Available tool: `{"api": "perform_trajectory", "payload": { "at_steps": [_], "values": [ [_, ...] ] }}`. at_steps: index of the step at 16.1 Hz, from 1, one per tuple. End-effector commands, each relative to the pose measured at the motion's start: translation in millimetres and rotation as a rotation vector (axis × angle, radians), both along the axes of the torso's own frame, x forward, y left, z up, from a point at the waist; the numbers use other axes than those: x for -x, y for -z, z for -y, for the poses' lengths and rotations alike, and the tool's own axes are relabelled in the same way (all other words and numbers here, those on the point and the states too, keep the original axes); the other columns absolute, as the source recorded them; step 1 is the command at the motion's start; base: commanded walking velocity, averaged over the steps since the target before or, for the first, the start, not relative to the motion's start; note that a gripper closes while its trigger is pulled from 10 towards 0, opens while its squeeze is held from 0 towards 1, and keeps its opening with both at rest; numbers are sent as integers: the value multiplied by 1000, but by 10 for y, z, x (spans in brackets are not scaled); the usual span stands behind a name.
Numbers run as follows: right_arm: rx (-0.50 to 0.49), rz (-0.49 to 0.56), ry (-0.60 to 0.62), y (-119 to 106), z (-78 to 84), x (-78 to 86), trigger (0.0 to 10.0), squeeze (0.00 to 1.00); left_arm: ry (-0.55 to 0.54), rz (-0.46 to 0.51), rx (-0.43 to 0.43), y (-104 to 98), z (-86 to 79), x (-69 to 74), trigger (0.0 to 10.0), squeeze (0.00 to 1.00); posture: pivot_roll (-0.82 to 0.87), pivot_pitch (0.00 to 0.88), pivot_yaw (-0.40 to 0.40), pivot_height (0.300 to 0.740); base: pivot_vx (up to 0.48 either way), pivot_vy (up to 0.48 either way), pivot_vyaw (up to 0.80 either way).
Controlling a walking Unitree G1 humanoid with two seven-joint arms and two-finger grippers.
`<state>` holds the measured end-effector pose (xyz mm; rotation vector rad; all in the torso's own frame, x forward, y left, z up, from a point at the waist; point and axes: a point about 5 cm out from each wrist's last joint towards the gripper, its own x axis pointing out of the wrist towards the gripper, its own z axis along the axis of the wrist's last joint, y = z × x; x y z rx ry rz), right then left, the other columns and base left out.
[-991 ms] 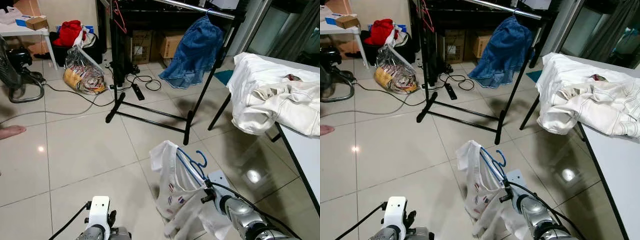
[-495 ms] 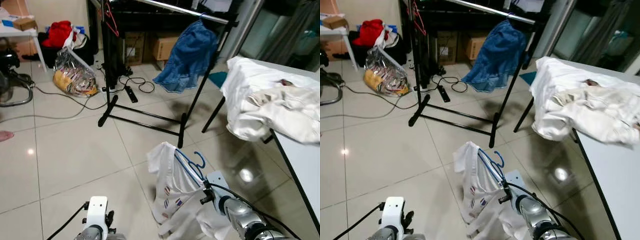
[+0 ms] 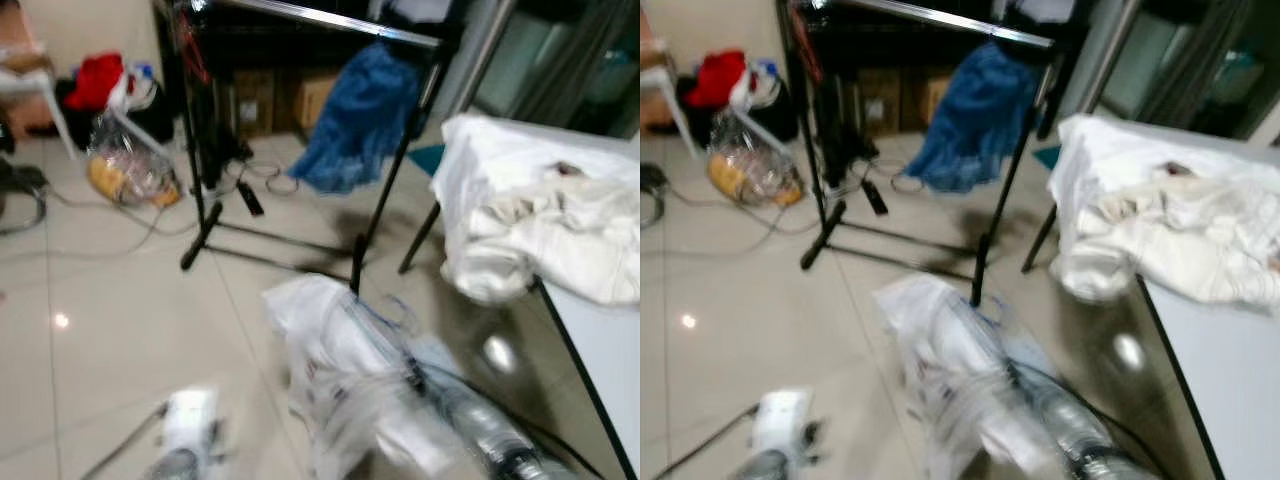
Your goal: Hang hanger
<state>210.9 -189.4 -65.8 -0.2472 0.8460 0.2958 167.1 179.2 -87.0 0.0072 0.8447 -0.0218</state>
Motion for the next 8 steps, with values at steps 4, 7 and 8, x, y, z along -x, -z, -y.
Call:
{"api": "perform_trajectory", "payload": {
  "at_steps": [4,7,8],
  "values": [
    [-24,66,-10,-96,-117,-173,10000,0,-2,-18,-30,8,-116,45,10000,0,282,0,-141,740,471,0,0],
    [-25,67,-10,-95,-122,-172,10000,0,-1,-18,-32,8,-118,45,10000,0,282,0,-139,740,472,0,0],
    [-26,69,-11,-98,-127,-176,10000,0,0,-19,-32,9,-121,48,10000,0,282,0,-138,740,472,0,0]
  ]
}}
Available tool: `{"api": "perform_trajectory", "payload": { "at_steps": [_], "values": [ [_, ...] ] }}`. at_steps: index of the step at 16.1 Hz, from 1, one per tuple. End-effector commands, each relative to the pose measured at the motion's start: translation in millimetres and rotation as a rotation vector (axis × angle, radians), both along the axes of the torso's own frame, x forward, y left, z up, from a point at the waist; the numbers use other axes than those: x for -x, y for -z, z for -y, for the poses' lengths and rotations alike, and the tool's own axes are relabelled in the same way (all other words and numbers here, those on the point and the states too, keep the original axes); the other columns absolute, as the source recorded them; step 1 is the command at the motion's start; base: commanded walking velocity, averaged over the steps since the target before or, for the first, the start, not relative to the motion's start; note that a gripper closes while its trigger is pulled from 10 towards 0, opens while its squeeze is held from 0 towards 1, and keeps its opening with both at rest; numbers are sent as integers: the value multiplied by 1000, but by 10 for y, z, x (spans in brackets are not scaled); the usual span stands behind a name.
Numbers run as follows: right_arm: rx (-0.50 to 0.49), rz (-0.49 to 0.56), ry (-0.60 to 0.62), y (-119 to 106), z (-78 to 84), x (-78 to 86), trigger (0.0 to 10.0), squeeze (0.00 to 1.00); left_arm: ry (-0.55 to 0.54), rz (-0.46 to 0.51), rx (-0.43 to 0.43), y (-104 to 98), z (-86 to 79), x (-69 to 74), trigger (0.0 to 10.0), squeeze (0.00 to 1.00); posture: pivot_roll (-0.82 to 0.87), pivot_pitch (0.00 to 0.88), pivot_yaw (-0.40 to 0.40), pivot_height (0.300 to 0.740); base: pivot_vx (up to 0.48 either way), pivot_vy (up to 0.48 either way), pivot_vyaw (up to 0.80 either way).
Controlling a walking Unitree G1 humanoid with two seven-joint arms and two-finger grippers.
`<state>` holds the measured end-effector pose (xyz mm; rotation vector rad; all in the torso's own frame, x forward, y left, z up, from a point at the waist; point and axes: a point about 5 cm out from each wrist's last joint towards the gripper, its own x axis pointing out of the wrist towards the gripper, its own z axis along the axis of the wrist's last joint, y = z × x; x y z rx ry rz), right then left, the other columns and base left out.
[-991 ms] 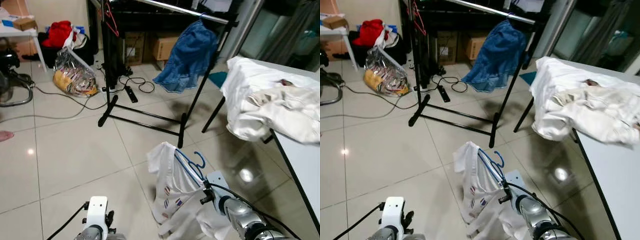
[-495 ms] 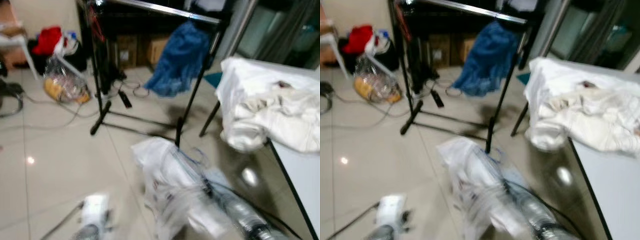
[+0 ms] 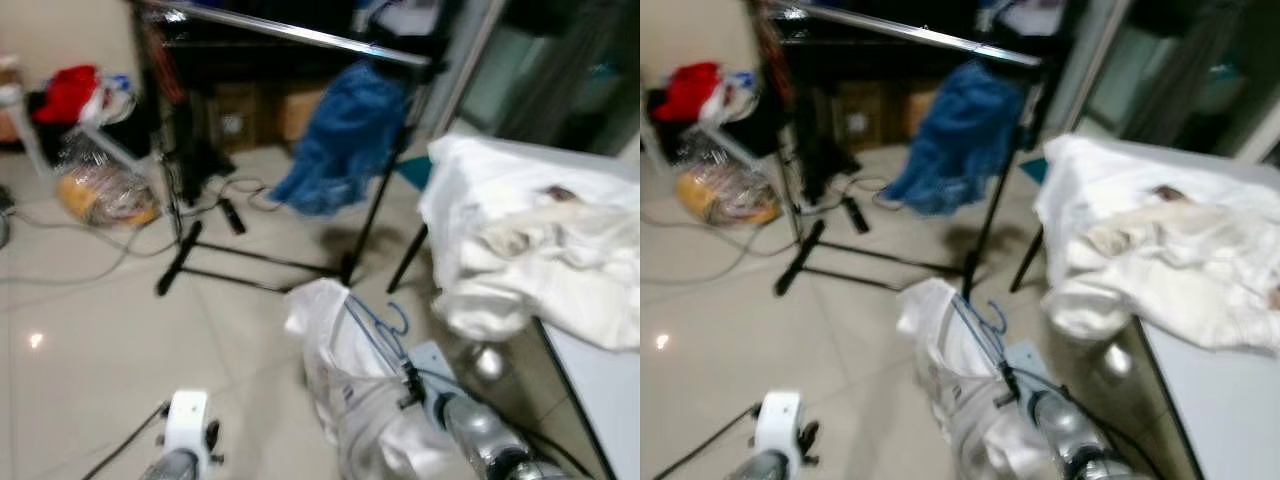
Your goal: Hang hanger
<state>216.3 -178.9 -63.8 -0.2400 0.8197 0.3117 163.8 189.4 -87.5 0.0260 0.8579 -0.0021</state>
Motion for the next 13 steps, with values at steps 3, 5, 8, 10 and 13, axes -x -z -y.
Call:
{"api": "perform_trajectory", "payload": {
  "at_steps": [3,5,8,10,13],
  "values": [
    [-8,45,4,-77,-28,-126,10000,0,7,-7,-9,4,-26,17,10000,0,282,0,-138,740,472,0,0],
    [-6,44,3,-76,-24,-123,10000,0,7,-6,-10,4,-27,19,10000,0,283,0,-139,740,469,0,0],
    [-6,45,8,-77,-17,-123,10000,0,11,-4,-10,2,-20,11,10000,0,279,0,-135,740,471,0,0],
    [-6,45,10,-75,-18,-121,10000,0,14,-4,-11,0,-22,8,10000,0,278,0,-134,740,472,0,0],
    [-6,43,11,-72,-16,-115,10000,0,20,-4,-14,-1,-23,3,10000,0,278,0,-134,740,472,0,0]
  ]
}}
